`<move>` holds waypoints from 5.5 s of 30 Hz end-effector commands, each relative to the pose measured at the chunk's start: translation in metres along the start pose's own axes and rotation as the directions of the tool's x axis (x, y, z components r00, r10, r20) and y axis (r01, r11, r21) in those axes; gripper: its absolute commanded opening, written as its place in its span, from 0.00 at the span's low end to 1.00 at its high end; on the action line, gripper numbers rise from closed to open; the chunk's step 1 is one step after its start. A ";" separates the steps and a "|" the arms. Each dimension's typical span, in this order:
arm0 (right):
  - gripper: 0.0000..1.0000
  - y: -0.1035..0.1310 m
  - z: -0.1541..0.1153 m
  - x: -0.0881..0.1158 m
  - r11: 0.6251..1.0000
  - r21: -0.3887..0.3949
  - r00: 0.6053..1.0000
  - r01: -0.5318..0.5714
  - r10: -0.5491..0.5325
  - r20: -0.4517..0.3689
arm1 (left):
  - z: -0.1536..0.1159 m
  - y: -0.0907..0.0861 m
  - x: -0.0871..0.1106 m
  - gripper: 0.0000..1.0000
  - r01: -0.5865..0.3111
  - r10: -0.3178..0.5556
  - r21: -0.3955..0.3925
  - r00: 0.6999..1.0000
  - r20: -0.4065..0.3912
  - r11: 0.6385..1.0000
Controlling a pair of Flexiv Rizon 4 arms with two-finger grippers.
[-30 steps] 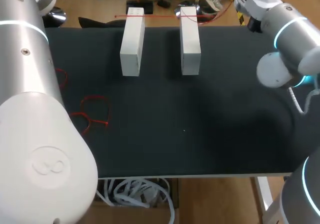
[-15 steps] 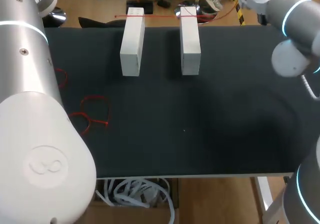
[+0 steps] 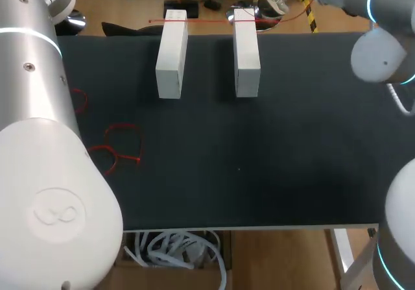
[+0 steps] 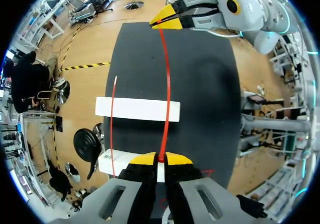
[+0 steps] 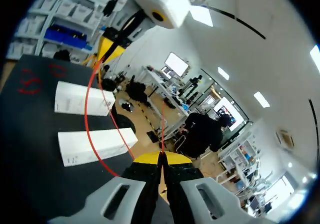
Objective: Grab the tape and strap the tape.
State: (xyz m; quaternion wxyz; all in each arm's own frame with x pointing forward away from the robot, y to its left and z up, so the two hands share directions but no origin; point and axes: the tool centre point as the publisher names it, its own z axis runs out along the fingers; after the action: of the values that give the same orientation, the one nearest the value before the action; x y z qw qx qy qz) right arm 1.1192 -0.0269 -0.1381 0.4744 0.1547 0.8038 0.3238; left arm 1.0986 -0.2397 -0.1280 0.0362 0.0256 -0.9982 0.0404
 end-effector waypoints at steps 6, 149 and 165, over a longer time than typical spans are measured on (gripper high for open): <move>0.00 0.011 -0.005 -0.001 0.980 0.181 0.995 0.087 -0.077 -0.062 | -0.002 -0.001 -0.002 0.00 0.001 -0.001 -0.006 1.000 -0.005 1.000; 0.00 0.103 0.047 0.076 0.860 0.206 0.878 0.466 -0.478 0.009 | -0.002 -0.001 -0.002 0.00 0.001 -0.001 -0.006 1.000 -0.005 1.000; 0.00 0.100 0.045 0.075 0.859 0.212 0.878 0.466 -0.478 0.008 | -0.002 -0.001 -0.002 0.00 0.001 -0.001 -0.006 1.000 -0.005 1.000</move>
State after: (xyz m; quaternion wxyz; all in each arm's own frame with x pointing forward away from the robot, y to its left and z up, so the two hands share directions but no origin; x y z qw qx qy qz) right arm 1.1148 0.1049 -0.1387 0.5483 0.0108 0.8288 0.1112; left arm 1.0987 -0.2400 -0.1276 0.0363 0.0256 -0.9982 0.0396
